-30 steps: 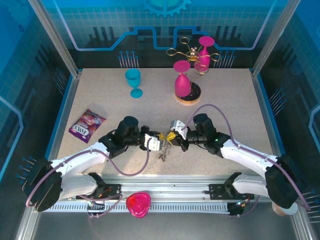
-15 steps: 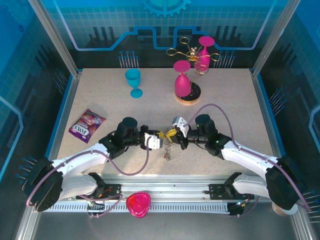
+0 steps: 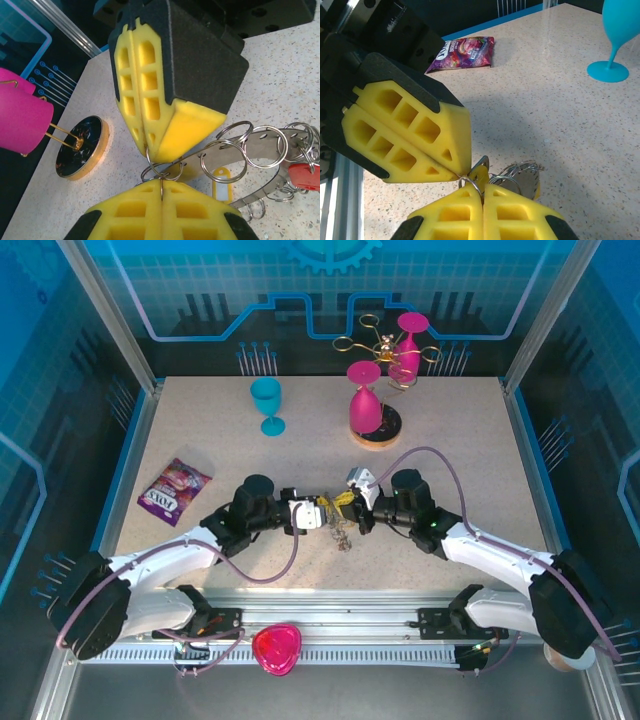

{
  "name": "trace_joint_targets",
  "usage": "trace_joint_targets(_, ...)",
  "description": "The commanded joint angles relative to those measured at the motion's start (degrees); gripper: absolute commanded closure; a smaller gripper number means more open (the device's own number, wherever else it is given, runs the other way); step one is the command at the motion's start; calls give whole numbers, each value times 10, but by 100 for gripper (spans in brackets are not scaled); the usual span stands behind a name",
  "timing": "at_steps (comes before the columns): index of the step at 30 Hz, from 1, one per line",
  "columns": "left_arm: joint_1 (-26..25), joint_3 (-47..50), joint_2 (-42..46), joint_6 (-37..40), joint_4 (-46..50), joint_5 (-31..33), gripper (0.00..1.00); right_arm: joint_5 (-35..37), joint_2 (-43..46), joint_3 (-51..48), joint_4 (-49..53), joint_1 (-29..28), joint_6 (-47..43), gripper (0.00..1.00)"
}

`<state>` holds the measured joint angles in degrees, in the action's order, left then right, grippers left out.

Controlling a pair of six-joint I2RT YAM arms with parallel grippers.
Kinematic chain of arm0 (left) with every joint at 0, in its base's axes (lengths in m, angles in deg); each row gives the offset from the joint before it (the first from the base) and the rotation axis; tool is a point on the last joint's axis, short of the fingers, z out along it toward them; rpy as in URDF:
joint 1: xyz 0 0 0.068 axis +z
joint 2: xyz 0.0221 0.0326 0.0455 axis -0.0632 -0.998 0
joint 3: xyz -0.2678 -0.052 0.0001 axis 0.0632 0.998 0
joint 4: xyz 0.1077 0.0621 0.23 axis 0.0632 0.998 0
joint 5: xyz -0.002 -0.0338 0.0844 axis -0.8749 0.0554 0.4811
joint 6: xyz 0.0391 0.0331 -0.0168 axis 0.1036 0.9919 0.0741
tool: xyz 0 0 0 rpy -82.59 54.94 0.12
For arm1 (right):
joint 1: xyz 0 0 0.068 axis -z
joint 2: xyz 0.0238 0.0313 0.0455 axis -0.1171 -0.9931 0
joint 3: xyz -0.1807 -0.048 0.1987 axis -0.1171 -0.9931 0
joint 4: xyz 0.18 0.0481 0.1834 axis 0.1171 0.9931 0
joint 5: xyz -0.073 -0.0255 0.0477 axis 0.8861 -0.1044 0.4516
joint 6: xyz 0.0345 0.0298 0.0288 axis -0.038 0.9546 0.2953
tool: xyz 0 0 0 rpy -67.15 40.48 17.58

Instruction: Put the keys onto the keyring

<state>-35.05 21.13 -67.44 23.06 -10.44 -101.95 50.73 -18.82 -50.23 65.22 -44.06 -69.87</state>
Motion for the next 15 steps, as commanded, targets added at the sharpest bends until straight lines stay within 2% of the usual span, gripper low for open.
trace_joint_targets(1, -4, 10, -9, -31, -29, -30, 100, 35, -7, 6, -52, -8, 9, 100)
trace_joint_targets(12, -3, 15, -6, -41, -30, -32, 100, 112, -13, 6, -76, -14, 66, 100)
trace_joint_targets(15, -3, 16, -8, -41, -29, -34, 100, 111, -17, 6, -85, -14, 83, 100)
